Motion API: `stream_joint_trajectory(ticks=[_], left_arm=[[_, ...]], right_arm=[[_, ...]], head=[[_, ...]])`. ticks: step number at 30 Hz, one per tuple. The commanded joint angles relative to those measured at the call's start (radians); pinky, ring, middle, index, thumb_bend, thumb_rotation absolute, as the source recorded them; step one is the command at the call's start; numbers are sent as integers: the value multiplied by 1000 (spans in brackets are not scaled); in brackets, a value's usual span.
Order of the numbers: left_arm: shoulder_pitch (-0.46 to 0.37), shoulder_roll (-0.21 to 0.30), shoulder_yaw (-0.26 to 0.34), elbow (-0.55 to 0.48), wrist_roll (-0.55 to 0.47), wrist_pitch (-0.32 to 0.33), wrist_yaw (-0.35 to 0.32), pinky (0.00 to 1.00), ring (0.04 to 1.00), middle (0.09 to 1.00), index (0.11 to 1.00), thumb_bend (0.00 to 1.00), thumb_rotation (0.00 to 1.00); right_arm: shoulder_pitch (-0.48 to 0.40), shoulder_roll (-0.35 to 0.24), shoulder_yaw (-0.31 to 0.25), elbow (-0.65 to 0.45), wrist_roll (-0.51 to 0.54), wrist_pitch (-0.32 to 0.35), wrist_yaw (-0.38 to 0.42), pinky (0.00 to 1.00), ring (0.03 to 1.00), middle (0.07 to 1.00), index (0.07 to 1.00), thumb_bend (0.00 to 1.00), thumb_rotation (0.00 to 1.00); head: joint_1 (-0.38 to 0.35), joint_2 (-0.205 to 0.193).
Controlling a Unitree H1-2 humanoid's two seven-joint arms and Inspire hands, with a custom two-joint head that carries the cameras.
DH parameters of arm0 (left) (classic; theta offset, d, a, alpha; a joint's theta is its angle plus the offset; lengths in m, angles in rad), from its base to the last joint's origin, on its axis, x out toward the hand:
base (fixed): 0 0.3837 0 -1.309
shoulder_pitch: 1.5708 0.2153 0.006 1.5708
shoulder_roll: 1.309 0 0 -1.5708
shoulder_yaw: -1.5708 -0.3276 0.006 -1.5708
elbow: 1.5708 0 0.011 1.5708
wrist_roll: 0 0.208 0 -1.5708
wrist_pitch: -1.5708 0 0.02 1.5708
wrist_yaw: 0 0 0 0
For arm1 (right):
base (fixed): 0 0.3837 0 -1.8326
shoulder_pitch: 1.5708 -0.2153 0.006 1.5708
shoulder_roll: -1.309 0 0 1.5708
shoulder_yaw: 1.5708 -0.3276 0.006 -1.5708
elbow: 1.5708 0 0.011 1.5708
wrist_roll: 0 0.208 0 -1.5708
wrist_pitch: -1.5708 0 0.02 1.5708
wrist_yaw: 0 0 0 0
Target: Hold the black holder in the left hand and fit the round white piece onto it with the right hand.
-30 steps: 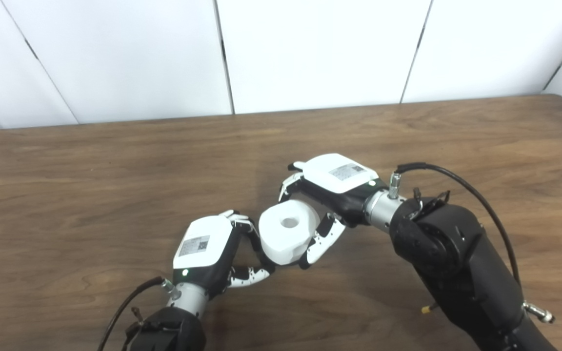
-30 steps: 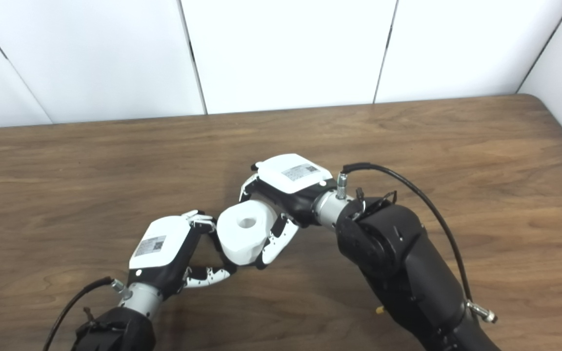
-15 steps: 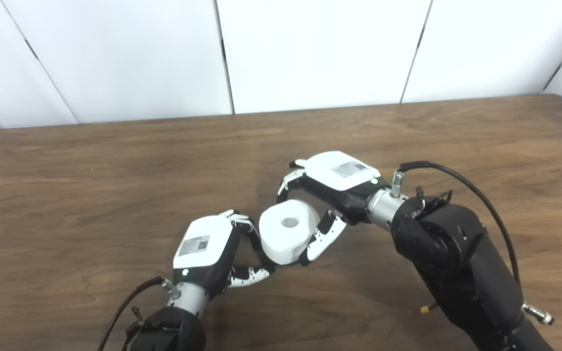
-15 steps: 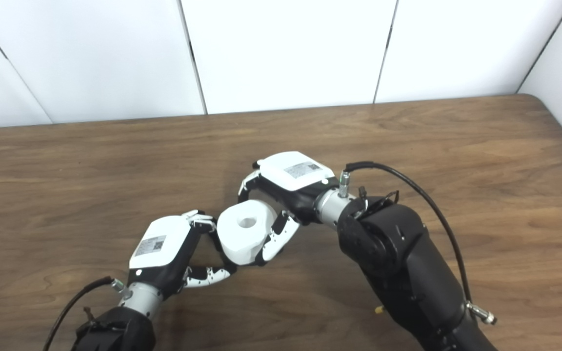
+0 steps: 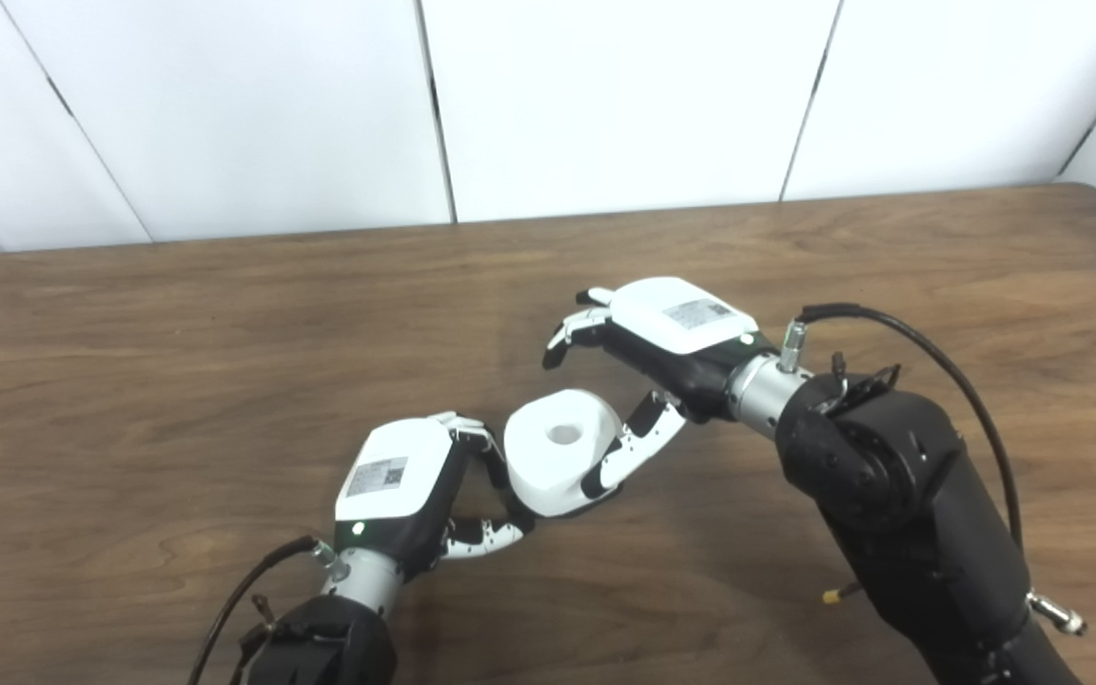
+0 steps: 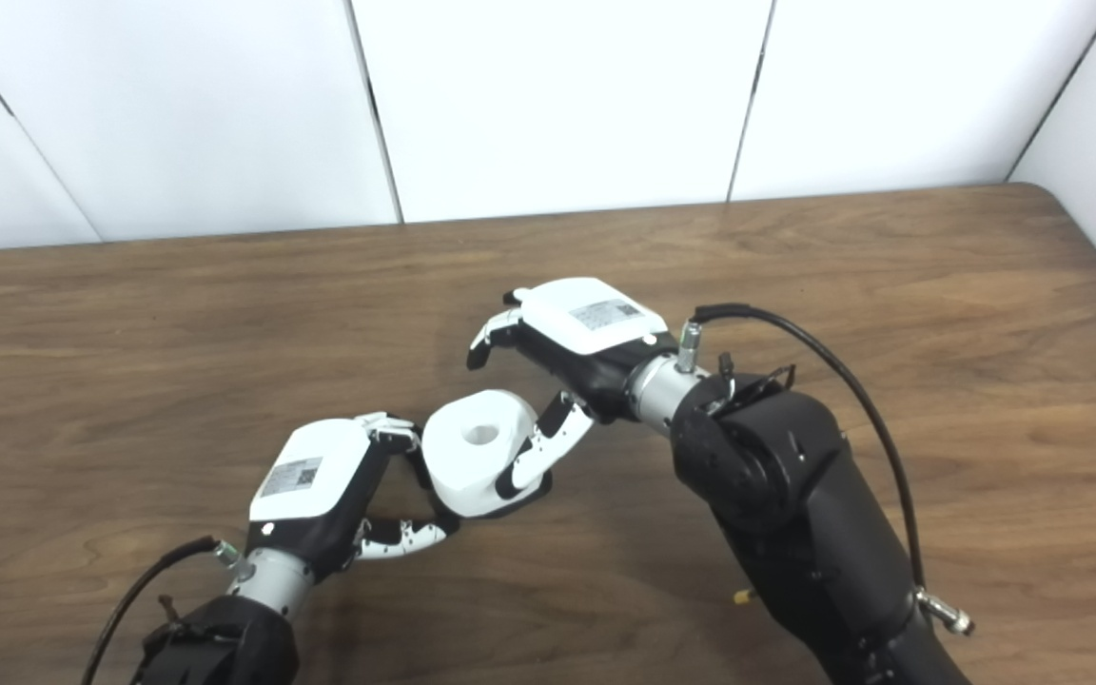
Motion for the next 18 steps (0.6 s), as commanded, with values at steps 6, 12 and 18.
stream_joint_trajectory(ticks=[6, 12, 18], left_arm=[[23, 45, 4, -18, -34, 54, -203, 808, 874, 801, 733, 844, 150], [6, 80, 20, -99, -11, 74, -361, 855, 896, 855, 864, 920, 289], [-15, 122, 33, -149, -2, 65, -489, 892, 928, 902, 934, 974, 349]], right_arm=[[-24, -24, -38, -55, -9, 4, 12, 959, 974, 867, 752, 1000, 430], [-8, -35, -70, -66, 12, 2, 2, 945, 978, 867, 742, 1000, 418], [5, -41, -92, -67, 16, -2, -12, 932, 971, 864, 736, 1000, 422]], head=[[2, -1], [9, -4], [11, -6]])
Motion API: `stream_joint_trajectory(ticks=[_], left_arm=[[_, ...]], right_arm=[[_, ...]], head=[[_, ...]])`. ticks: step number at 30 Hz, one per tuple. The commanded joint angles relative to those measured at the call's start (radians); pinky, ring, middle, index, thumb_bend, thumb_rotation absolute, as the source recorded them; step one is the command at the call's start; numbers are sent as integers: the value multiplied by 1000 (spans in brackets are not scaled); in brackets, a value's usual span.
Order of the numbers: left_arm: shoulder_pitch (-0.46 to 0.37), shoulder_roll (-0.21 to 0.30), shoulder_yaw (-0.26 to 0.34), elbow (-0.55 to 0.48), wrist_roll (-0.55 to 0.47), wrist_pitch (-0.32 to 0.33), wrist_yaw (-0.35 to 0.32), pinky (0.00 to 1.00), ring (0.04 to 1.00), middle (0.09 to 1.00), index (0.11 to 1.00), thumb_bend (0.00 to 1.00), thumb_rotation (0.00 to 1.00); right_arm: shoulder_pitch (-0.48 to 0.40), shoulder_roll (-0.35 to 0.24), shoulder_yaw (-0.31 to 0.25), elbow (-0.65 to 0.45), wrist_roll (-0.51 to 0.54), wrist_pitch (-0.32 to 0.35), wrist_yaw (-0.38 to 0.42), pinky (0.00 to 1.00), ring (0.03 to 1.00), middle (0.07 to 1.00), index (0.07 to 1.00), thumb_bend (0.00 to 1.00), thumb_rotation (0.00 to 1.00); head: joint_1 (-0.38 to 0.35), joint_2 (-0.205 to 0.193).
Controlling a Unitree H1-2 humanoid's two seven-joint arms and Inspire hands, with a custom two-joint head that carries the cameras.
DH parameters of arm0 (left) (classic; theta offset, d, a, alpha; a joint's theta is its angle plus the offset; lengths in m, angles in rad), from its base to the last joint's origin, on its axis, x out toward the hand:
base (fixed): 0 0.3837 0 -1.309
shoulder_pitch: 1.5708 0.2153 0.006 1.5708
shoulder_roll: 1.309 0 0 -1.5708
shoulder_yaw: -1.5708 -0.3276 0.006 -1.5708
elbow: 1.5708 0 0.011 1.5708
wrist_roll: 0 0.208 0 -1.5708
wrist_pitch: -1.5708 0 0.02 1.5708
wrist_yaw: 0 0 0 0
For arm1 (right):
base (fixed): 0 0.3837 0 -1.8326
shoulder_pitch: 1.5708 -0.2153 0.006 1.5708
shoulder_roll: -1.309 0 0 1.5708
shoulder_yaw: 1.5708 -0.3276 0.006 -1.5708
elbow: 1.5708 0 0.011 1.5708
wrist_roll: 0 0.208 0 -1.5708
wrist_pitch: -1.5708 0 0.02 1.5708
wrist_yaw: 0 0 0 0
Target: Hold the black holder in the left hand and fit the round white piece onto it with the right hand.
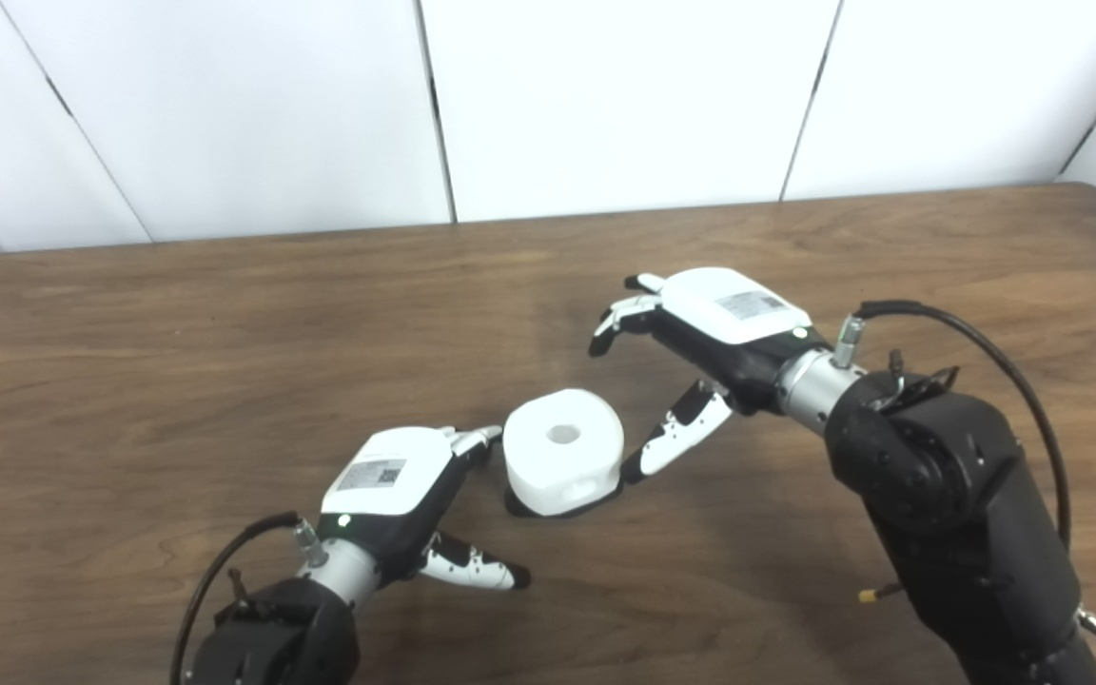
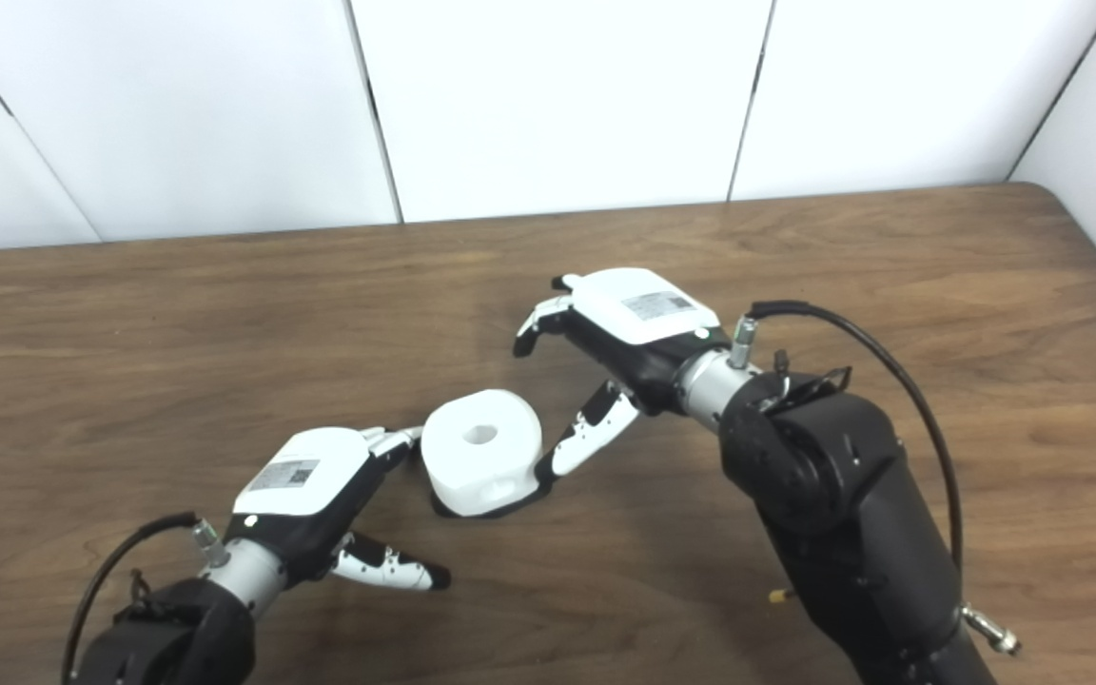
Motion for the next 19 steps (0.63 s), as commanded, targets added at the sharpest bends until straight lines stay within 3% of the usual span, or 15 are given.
stream_joint_trajectory(ticks=[1, 6, 9, 15, 19], left_arm=[[28, 36, 3, 6, -13, 30, -117, 905, 938, 913, 946, 984, 360], [21, 57, 36, -34, -37, 40, -185, 927, 959, 936, 966, 1000, 359], [31, 65, 81, -57, -70, 38, -171, 900, 954, 935, 967, 981, 353], [86, 32, 230, -83, -182, 62, -32, 832, 909, 902, 944, 902, 241], [126, -16, 322, -76, -269, 88, 84, 780, 889, 904, 921, 814, 170]], right_arm=[[-14, -6, -20, -39, 6, -5, -32, 930, 969, 864, 735, 1000, 422], [3, -17, -52, -43, 36, 4, -33, 949, 977, 871, 739, 1000, 431], [26, -34, -83, -43, 70, 2, -47, 948, 970, 862, 742, 1000, 457], [116, -48, -178, -59, 169, 51, -84, 906, 946, 875, 789, 868, 681], [197, -30, -242, -74, 249, 97, -143, 823, 918, 902, 849, 723, 925]], head=[[0, 1], [2, -3], [2, -4], [-7, -6], [-12, -8]])
